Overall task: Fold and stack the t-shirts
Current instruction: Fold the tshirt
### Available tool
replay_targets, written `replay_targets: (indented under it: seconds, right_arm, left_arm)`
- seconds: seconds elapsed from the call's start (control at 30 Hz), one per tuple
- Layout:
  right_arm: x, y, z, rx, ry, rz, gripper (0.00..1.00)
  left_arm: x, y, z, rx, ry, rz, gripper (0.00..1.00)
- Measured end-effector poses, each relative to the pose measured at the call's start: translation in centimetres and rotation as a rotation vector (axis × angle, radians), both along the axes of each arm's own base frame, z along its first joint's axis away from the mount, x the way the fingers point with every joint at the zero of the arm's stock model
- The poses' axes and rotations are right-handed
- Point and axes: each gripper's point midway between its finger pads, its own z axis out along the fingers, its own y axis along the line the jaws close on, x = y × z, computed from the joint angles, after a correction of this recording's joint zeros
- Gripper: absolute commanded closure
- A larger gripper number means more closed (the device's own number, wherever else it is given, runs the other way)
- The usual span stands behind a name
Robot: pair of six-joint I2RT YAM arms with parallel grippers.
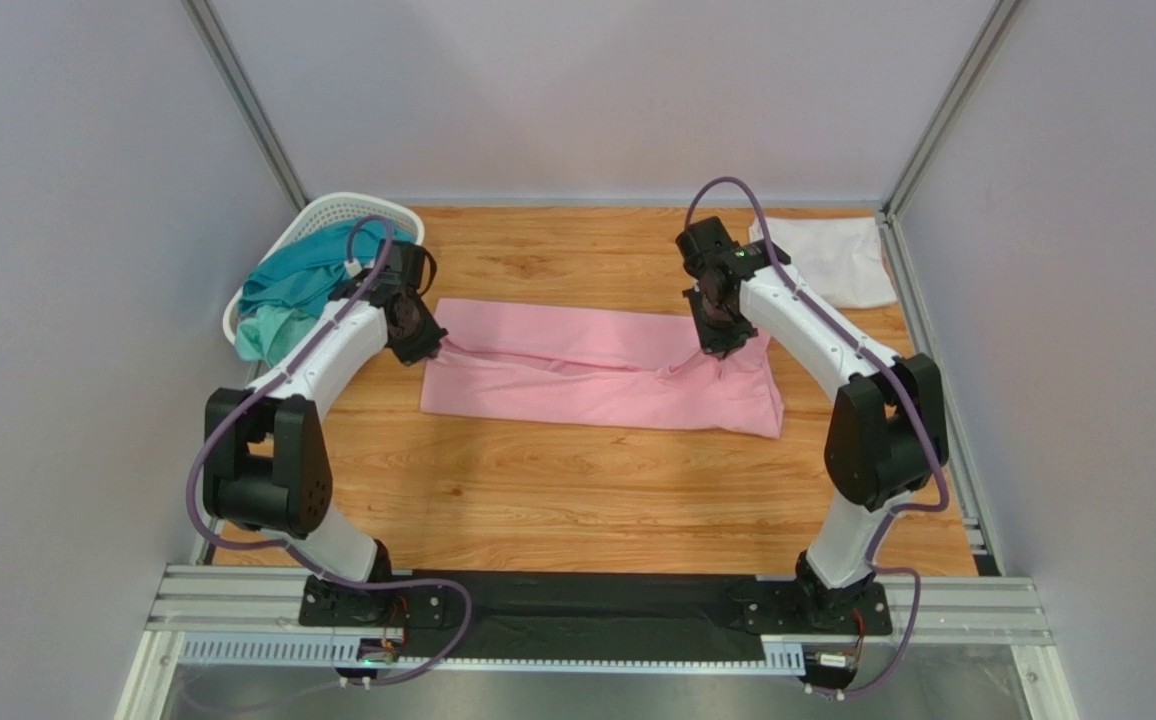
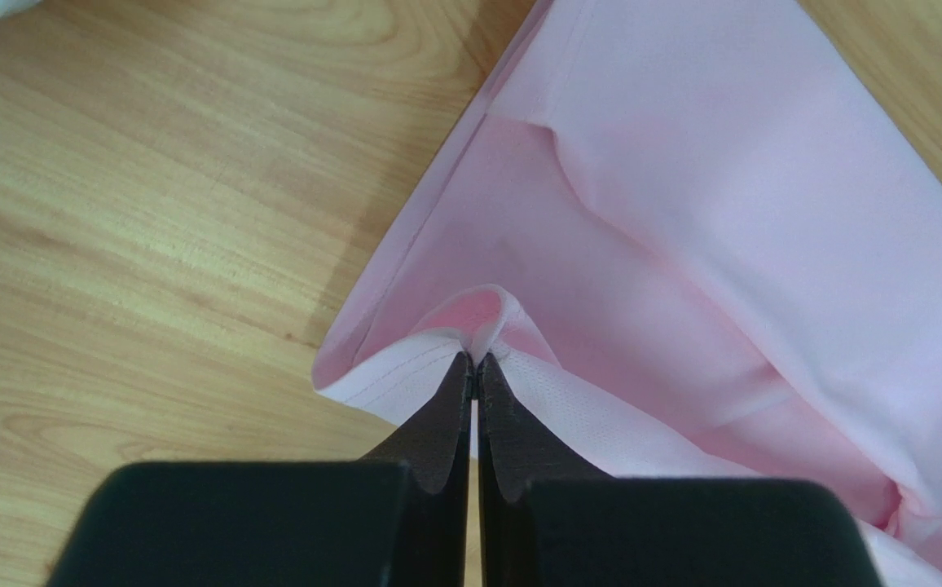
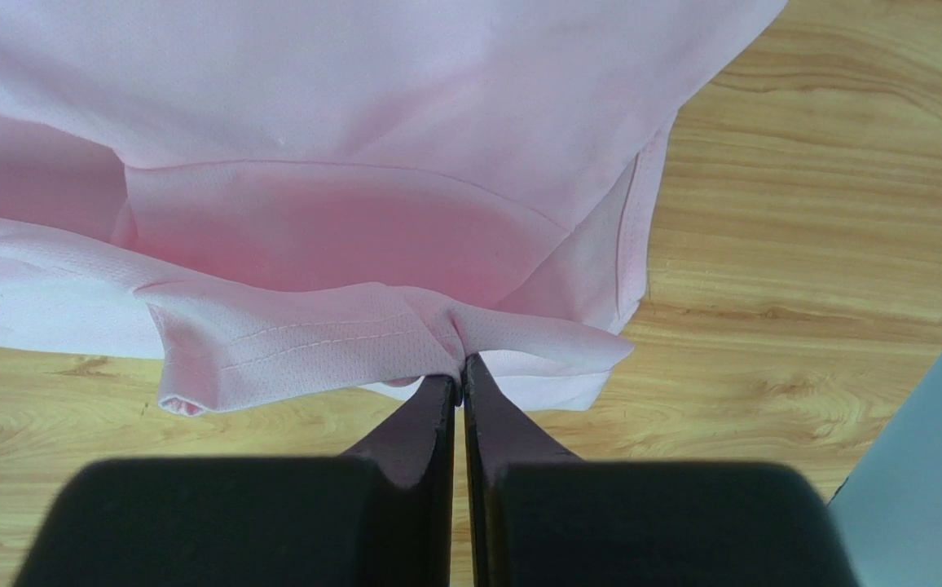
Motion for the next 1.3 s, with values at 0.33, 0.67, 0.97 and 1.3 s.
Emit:
replay_targets:
  seconds: [0.33, 0.67, 0.97, 1.3]
  right_arm:
    - [5.6, -0.4, -3.4, -0.049, 0.032, 0.037, 0.87]
    - [12.1, -2.3, -4.7, -0.187, -0.091, -0.022, 0.23]
    - [3.5, -1.3, -1.4, 0.069, -0.131, -0.113, 0.0]
    - [-0.9, 2.5, -5.3, 0.346, -0.023, -0.217, 0.0]
  left_arm:
    - [2.9, 0.6, -2.4, 0.046, 0.048, 0.007, 0.8]
    - [6.1, 0.2, -0.8, 0.046, -0.012, -0.026, 0.0]
    - [6.1, -3.3, 1.5, -0.063, -0.07, -0.17, 0.0]
    - [10.2, -8.2, -1.9, -0.197, -0.039, -0.314, 0.0]
